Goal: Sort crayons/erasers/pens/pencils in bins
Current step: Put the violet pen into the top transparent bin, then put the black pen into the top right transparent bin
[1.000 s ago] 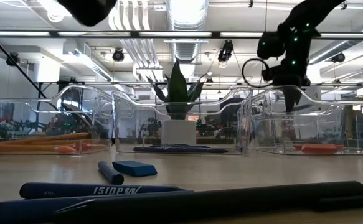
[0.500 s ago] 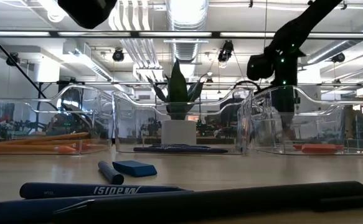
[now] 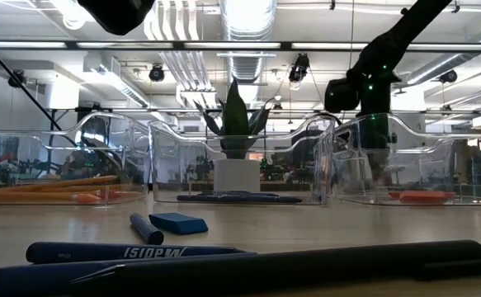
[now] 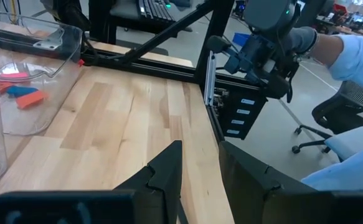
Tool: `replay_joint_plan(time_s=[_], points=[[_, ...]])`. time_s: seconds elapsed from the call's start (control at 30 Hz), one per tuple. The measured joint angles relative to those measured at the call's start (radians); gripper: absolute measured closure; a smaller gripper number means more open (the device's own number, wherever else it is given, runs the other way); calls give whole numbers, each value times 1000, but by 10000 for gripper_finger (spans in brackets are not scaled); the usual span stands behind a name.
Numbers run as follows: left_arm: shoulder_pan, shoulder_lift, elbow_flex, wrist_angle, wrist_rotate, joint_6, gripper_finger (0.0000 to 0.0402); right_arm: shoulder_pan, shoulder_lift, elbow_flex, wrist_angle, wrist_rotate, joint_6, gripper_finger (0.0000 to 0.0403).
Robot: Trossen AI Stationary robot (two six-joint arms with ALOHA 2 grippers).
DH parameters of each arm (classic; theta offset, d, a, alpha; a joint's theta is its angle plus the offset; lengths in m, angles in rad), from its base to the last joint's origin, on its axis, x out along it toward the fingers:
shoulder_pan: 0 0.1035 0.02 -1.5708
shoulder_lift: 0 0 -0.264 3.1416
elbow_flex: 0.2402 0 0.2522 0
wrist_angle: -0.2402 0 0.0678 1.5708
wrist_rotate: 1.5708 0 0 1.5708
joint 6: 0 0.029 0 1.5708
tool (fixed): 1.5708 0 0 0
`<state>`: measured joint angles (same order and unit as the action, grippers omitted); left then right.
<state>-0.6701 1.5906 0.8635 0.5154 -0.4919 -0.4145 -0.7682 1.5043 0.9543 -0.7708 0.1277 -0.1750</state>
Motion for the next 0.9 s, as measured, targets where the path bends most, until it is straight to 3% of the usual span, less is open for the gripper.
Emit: replay_joint_plan(time_s=[0.23, 0.4, 0.57, 0.73, 0.9], points=[[0, 0, 0, 1, 0, 0, 310, -5, -10, 0, -2, 16, 33, 301], [0, 0, 0, 0, 0, 0, 310, -3, -56, 70, -190, 111, 59, 272], [0, 0, -2, 0, 0, -1, 310, 41, -180, 112, -279, 58, 143, 272], [0, 0, -3, 0, 0, -68, 310, 212, -363, 85, -236, -48, 208, 281], [-2, 0, -3, -1, 0, -104, 310, 508, -516, 9, -94, -56, 342, 282]])
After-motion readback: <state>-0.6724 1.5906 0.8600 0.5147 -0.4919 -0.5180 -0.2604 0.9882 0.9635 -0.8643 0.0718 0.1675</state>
